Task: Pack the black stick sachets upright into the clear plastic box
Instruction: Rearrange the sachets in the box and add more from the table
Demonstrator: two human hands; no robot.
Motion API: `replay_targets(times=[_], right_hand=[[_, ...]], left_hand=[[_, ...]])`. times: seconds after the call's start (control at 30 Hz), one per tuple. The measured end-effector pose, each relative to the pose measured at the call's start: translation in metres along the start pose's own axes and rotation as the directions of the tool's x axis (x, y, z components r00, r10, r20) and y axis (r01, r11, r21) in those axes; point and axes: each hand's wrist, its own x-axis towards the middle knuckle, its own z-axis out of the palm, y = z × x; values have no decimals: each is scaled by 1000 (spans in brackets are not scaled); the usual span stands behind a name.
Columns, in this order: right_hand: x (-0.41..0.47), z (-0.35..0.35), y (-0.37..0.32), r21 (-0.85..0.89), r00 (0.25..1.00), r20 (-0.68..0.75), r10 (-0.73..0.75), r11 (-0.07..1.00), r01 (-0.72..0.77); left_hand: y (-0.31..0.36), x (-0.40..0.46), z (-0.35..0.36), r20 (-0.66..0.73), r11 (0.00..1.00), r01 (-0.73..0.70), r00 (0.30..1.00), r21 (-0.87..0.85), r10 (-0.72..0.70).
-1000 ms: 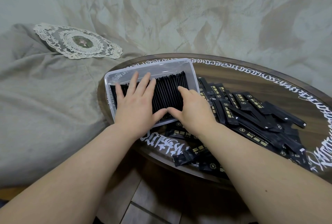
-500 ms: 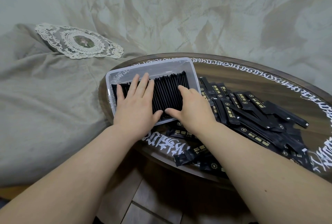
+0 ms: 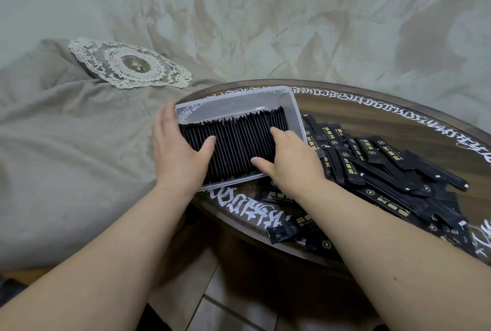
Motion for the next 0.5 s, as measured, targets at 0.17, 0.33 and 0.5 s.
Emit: replay_targets(times=[0.17,0.33,0.5], right_hand=[[-2,-1,-7,-20,999,0,43,999,-43],[0,5,-15,-12,986,-12,166,986,-166],[4,8,-19,-63,968,-22,249,966,-250]], left_hand=[[-14,2,5,250,843,406,909,-354,-333],[-13,0,12,308,730,488,872,-478,-381],[-13,-4,19,251,794,427,903,-432,-348]])
